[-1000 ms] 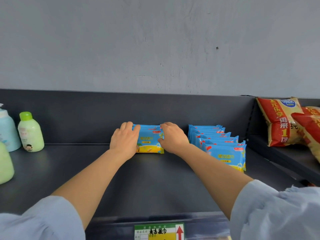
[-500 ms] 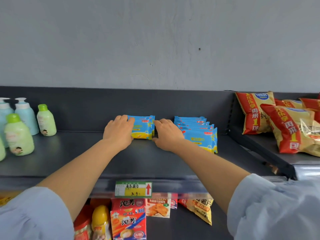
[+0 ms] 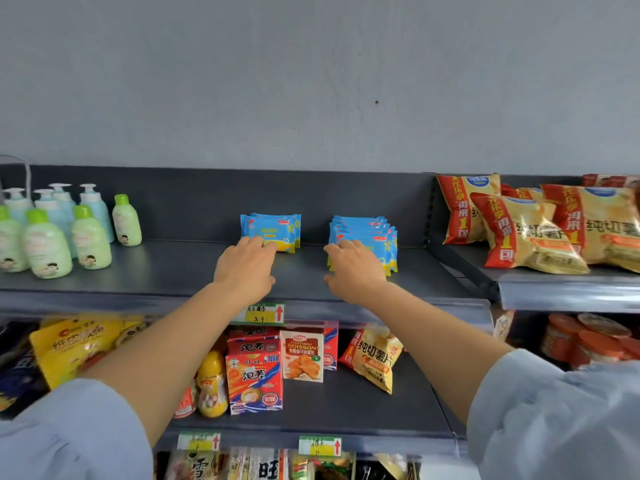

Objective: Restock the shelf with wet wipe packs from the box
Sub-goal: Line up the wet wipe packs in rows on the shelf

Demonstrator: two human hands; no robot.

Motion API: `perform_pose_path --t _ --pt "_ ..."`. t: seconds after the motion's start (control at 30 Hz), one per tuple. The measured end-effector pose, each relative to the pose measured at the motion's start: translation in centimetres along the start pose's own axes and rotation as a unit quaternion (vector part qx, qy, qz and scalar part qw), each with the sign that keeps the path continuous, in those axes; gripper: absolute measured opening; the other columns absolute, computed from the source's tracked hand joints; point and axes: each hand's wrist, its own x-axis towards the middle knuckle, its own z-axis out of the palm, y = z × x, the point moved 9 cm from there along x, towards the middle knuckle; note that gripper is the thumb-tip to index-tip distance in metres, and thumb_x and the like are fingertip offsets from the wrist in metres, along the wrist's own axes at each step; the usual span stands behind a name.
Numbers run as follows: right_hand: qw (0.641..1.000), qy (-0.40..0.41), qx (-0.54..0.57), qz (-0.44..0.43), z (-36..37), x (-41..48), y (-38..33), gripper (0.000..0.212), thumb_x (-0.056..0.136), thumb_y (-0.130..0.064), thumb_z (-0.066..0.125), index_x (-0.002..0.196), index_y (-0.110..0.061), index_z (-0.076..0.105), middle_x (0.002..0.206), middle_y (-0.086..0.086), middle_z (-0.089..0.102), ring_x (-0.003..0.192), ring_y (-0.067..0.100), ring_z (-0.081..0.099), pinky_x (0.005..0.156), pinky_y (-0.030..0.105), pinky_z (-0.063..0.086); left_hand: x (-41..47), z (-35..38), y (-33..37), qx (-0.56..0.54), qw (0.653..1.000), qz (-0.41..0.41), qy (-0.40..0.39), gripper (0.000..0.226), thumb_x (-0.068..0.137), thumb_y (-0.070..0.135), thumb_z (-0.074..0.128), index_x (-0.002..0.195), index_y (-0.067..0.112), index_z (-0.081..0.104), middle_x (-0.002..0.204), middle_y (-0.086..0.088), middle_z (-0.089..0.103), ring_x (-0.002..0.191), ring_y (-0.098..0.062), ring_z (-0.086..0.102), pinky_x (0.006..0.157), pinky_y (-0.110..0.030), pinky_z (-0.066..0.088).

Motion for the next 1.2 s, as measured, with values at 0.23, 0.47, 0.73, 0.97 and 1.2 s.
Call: perform_pose_path --t 0.23,0.47,0.73,0.97,1.2 --pt "0.997 -0.026 -0.041 0.063 -1.4 -8.6 1.7 0.045 0.090 -0.031 0.057 0.130 -0.015 0.045 0.125 0.008 0.051 0.118 0.028 0.044 0.090 0.037 0.041 -5.5 -1.0 3.9 -0.039 0.998 0.048 -0.006 0.051 0.087 0.036 0.065 0.131 0.018 0.046 0.125 -0.003 0.051 0.118 -0.023 0.046 0.086 -0.035 0.045" --pt "0.985 -0.083 -0.054 0.139 -1.6 -19.1 3.6 0.040 0.090 -0.027 0.057 0.127 -0.016 0.047 0.126 0.009 0.050 0.122 0.029 0.042 0.091 0.036 0.041 -12.4 -0.1 9.4 -0.079 0.989 0.115 -0.044 0.042 0.088 0.025 0.063 0.127 0.017 0.048 0.120 -0.004 0.051 0.116 -0.024 0.046 0.088 -0.035 0.046" --pt "0.966 -0.127 -0.068 0.213 -1.8 -30.8 9.3 0.046 0.087 -0.033 0.062 0.127 -0.016 0.047 0.127 0.009 0.050 0.123 0.029 0.041 0.093 0.039 0.042 -18.6 0.0 18.5 -0.114 0.973 0.180 -0.089 0.049 0.088 0.032 0.064 0.130 0.016 0.046 0.124 -0.005 0.050 0.121 -0.025 0.044 0.089 -0.038 0.046" --pt "0.950 -0.168 -0.069 0.254 -1.0 -40.8 16.3 0.045 0.089 -0.022 0.057 0.131 -0.016 0.045 0.129 0.008 0.049 0.122 0.029 0.042 0.092 0.038 0.043 -23.4 2.0 29.9 -0.148 0.954 0.225 -0.134 0.046 0.089 0.030 0.062 0.130 0.018 0.045 0.127 -0.003 0.048 0.122 -0.023 0.043 0.089 -0.037 0.045" --pt "0.931 -0.208 -0.059 0.294 1.4 -50.6 23.1 0.045 0.088 -0.025 0.059 0.131 -0.018 0.046 0.126 0.009 0.051 0.122 0.029 0.042 0.092 0.039 0.043 -29.2 5.0 42.2 -0.157 0.932 0.263 -0.192 0.043 0.092 0.027 0.060 0.131 0.018 0.044 0.130 -0.004 0.046 0.125 -0.024 0.040 0.092 -0.037 0.043"
